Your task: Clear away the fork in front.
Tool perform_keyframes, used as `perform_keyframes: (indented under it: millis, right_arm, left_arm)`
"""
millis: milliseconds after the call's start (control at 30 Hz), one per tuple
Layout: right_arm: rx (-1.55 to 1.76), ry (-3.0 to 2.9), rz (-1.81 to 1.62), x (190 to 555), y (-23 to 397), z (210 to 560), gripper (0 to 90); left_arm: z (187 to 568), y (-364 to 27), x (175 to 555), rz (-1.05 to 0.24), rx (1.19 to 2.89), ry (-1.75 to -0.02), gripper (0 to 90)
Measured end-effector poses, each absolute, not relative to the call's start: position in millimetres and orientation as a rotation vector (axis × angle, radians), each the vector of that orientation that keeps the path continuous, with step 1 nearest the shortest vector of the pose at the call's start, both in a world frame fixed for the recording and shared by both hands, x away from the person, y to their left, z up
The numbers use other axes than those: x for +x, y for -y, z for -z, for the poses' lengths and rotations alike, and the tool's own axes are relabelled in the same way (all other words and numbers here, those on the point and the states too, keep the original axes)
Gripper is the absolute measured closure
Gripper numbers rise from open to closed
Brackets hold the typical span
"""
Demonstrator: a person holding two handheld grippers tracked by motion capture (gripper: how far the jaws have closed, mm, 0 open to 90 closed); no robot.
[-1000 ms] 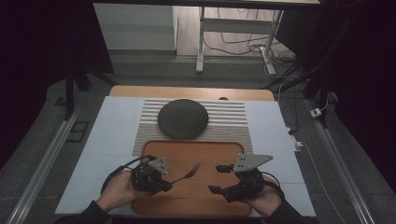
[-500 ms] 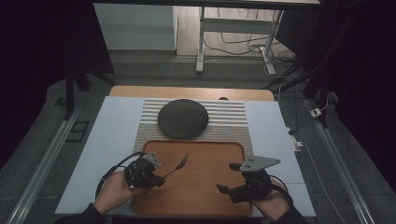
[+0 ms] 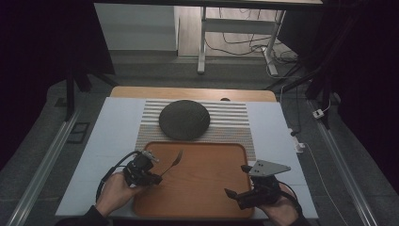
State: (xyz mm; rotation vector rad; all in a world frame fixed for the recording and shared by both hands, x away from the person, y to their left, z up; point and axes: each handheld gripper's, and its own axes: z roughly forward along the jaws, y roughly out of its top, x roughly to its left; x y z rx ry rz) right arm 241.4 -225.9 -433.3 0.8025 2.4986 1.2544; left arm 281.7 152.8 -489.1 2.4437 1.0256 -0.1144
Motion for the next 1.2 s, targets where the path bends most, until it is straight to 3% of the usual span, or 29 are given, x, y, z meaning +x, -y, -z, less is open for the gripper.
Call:
perform_keyframes:
  millis: [633,1200]
  right_arm:
    - [0.887,-2.482,-1.231,235,243,438,4.6]
    - [0.936,-2.478,-1.219,231,252,441,4.6]
  left_arm:
    - [503,-160,292,0.121,2.409,-1.271,85.4]
    - [498,-167,293,0.136,2.359,-1.253,77.0]
